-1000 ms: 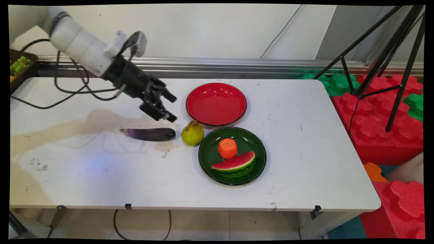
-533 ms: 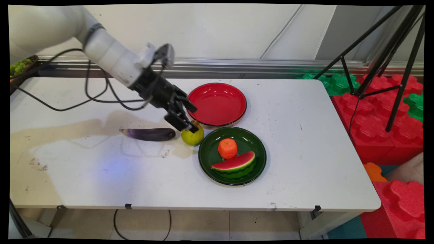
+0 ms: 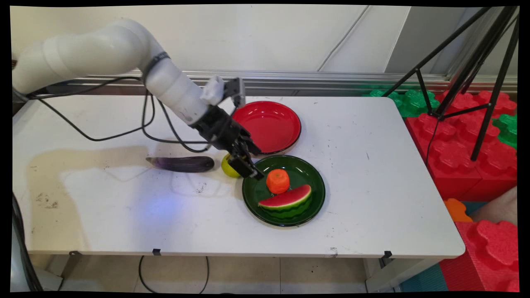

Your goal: Pick up the mandarin from the green plate

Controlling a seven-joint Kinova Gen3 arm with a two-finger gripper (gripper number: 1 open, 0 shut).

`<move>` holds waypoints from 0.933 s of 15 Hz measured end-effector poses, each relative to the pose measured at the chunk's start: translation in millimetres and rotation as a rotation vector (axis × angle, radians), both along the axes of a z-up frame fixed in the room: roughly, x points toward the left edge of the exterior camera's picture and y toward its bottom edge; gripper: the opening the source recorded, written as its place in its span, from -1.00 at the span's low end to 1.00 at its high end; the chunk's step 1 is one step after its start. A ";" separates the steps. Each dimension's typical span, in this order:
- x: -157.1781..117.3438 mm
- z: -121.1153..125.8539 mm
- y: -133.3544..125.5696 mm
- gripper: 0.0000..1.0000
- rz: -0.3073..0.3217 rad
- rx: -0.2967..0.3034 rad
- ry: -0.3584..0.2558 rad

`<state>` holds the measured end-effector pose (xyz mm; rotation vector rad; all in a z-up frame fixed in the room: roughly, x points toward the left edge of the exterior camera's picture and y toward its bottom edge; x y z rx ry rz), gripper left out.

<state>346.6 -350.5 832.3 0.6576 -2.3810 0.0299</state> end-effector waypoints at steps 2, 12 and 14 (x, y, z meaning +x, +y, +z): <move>-10.6 -10.0 -3.9 1.00 -0.001 0.013 -0.009; -43.7 -52.0 -25.9 1.00 0.016 0.054 -0.052; -48.3 -58.9 -30.3 1.00 0.019 0.058 -0.058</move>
